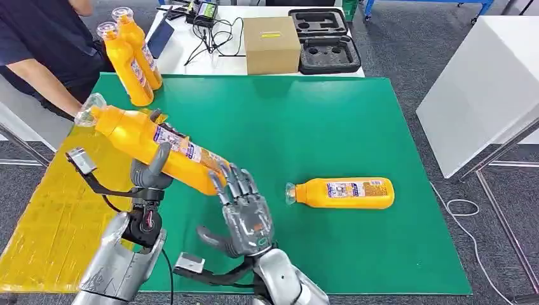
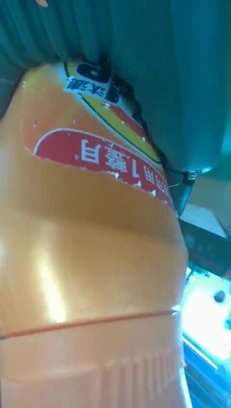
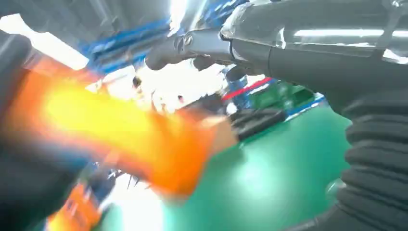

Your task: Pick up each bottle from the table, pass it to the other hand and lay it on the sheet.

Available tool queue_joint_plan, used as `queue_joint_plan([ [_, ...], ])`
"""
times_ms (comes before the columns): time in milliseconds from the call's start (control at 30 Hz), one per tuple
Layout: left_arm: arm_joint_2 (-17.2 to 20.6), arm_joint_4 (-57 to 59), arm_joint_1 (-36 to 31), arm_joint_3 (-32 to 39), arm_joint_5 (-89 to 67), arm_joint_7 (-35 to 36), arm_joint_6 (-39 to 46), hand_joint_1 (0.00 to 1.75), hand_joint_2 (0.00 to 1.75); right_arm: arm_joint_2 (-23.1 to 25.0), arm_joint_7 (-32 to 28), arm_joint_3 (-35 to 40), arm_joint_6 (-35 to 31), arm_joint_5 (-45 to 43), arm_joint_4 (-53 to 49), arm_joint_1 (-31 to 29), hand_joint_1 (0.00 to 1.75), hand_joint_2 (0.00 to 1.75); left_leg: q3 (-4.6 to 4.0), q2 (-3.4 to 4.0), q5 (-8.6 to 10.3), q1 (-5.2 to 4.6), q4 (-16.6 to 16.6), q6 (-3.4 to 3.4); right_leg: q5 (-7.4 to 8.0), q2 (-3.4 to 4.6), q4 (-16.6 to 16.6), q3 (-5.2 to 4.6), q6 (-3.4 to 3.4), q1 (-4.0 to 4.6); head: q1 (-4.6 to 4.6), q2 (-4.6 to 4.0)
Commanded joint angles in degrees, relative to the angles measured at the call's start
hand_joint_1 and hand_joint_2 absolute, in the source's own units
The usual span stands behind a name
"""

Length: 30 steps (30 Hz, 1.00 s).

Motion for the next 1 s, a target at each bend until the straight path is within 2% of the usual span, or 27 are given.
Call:
queue_joint_plan([
  [33, 1.87, -4.41, 3.38, 6.8, -8.81, -3.02, 2.64, 1.75, 1.75, -6.74, -1.39, -9.42, 3.57, 3.44, -25.93, 11.36, 0.0, 0.0, 0.18, 0.02, -0.08, -0.01, -0.01, -0.05, -0.08, -0.05, -0.02, 0.19, -0.01, -0.01, 0.02, 0.0],
  [233, 1.71, -4.91, 3.38, 7.15, -9.03, -2.87, 2.69, 1.75, 1.75, -6.49, -1.39, -9.46, 3.78, 3.53, -25.94, 11.4, 0.0, 0.0, 0.18, -0.03, -0.04, 0.02, -0.01, -0.07, -0.06, -0.11, -0.03, 0.19, -0.03, 0.03, -0.02, 0.0],
  [267, 1.76, -5.23, 3.21, 6.89, -12.39, -4.41, 5.31, 1.75, 1.75, -6.17, -1.55, -9.71, 3.72, 3.97, -25.46, 11.4, 0.0, 0.0, 0.27, -0.03, -0.07, 0.01, -0.01, -0.09, -0.09, -0.12, -0.02, 0.27, -0.04, 0.03, 0.0, 0.0],
  [300, 1.72, -6.22, 2.74, 6.56, -20.08, -8.05, 10.53, 1.75, 1.75, -5.83, -1.42, -10.31, 4.41, 4.86, -26.26, 11.98, 0.0, 0.0, 0.22, 0.0, -0.05, 0.02, -0.02, -0.07, -0.06, -0.08, -0.05, 0.23, -0.03, 0.04, -0.02, 0.0],
  [333, 1.69, -7.52, 1.44, 6.01, -34.93, -9.86, 21.48, 1.75, 1.75, -5.65, -1.24, -11.26, 5.36, 5.9, -28.26, 12.79, 0.0, 0.0, 0.14, 0.01, -0.04, 0.02, 0.0, -0.06, -0.04, -0.07, -0.02, 0.13, -0.03, 0.04, -0.02, 0.0],
  [433, 2.03, -7.09, -0.2, 6.11, -64.46, -7.54, 37.6, 1.75, 1.75, -6.41, -1.22, -13.7, 7.21, 6.34, -33.48, 13.72, 0.0, 0.0, 0.06, -0.09, -0.03, 0.06, 0.08, -0.07, -0.07, -0.16, 0.04, 0.08, -0.02, 0.08, -0.02, 0.0],
  [533, 1.2, -2.27, 0.21, 9.28, -91.31, -6.07, 49.77, 1.75, 1.75, -7.92, -1.76, -17.26, 8.74, 3.73, -37.2, 13.67, 0.0, 0.0, 0.18, -0.13, -0.01, 0.01, 0.0, -0.05, -0.07, -0.2, -0.02, 0.2, 0.0, 0.03, -0.02, -0.02],
  [600, -4.45, -6.72, 2.94, 20.41, -110.99, -10.18, 49.77, 1.75, 1.75, -9.24, -3.62, -20.76, 10.97, -0.96, -39.08, 13.55, 0.0, 0.0, 0.34, -0.07, -0.04, -0.02, -0.05, -0.04, -0.06, -0.12, -0.08, 0.35, 0.02, 0.0, 0.0, 0.0],
  [667, -6.18, -9.13, 4.28, 24.61, -117.89, -11.5, 49.77, 1.75, 1.75, -9.5, -6.25, -24.0, 12.38, -3.55, -40.54, 13.98, 0.0, 0.0, 0.36, 0.12, -0.11, 0.01, 0.0, -0.03, -0.05, 0.05, -0.08, 0.34, 0.03, 0.02, -0.04, 0.0],
  [767, -5.99, -9.22, 4.7, 25.06, -118.93, -11.43, 49.77, 1.75, 1.75, -9.44, -6.97, -25.21, 12.95, -3.88, -41.22, 14.33, 0.0, 0.0, 0.14, -0.04, 0.0, -0.04, -0.01, -0.03, -0.01, -0.09, -0.05, 0.17, 0.0, -0.07, 0.02, 0.0],
  [833, -4.96, -7.73, 4.1, 25.46, -119.36, -10.82, 49.77, 1.75, 1.75, -9.99, -7.72, -25.95, 14.02, -4.72, -42.58, 15.17, 0.0, 0.0, 0.26, 0.07, -0.06, -0.09, -0.01, -0.06, -0.04, 0.0, -0.05, 0.24, -0.02, -0.11, -0.02, 0.0],
  [933, -0.07, -7.79, 4.08, 19.16, -124.57, -4.52, 49.77, 1.75, 1.75, -13.44, -7.15, -26.63, 13.79, -5.42, -43.12, 15.85, 0.0, 0.0, 0.25, -0.04, -0.03, -0.12, -0.02, -0.08, -0.02, -0.15, -0.05, 0.24, 0.03, -0.12, -0.04, 0.0],
  [967, 3.45, -6.38, 3.92, 14.95, -125.8, 0.03, 49.77, 1.75, 1.75, -15.69, -7.27, -26.87, 13.13, -6.62, -42.68, 16.58, 0.0, 0.0, 0.22, -0.12, 0.01, -0.12, -0.04, -0.05, 0.0, -0.19, -0.08, 0.22, 0.04, -0.11, 0.0, 0.0],
  [1000, 3.45, -6.38, 3.92, 14.95, -125.8, 0.03, 49.77, 1.75, 1.75, -15.69, -7.27, -26.87, 13.13, -6.62, -42.68, 16.58, 0.0, 0.0, 0.24, -0.13, 0.02, -0.11, -0.07, -0.04, 0.02, -0.17, -0.11, 0.24, 0.04, -0.1, -0.04, 0.0],
])
